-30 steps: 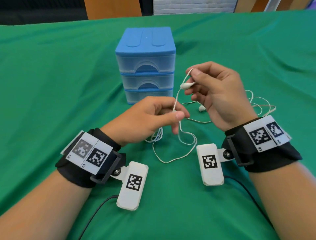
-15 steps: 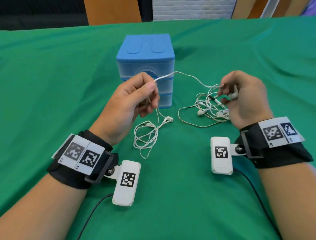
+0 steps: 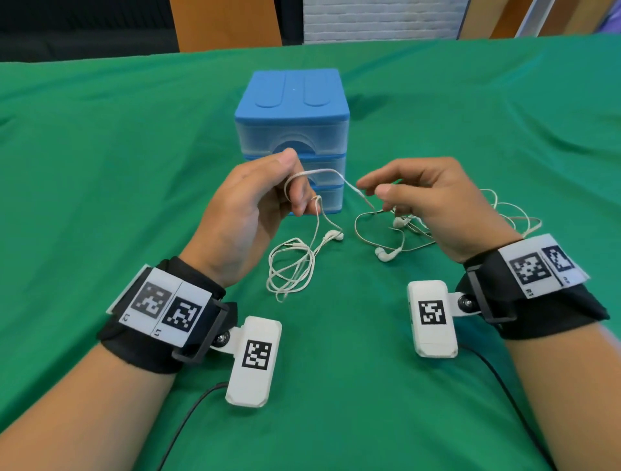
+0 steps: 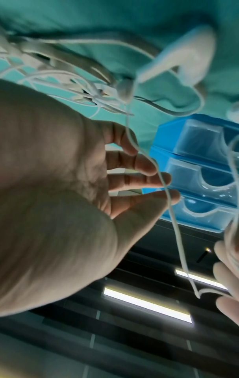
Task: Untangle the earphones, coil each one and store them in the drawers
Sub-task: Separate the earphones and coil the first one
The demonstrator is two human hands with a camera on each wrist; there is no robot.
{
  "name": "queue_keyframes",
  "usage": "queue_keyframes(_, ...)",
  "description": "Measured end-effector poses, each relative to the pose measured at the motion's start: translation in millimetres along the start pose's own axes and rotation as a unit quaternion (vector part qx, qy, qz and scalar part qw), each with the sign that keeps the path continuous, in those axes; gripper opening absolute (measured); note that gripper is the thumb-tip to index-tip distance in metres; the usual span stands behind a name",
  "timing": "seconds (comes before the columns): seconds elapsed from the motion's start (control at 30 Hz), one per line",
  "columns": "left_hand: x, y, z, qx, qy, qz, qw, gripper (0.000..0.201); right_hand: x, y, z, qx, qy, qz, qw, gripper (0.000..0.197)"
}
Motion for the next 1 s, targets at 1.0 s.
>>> queue_keyframes(1.0,-14,44,-5,0.171,0.044,-0.160,0.971,0.040,-23,27,-3,0.166,0.070,-0.095,0.979,0.011)
Point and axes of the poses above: each hand's wrist, its own z-axis away from the middle knuckle, its own y-axis out of the back of the hand, x = y × z, the point moved 8 cm from there along -z, towards the middle knuckle, and after that the axes turned 12 degrees about y, right-handed, at the moved point
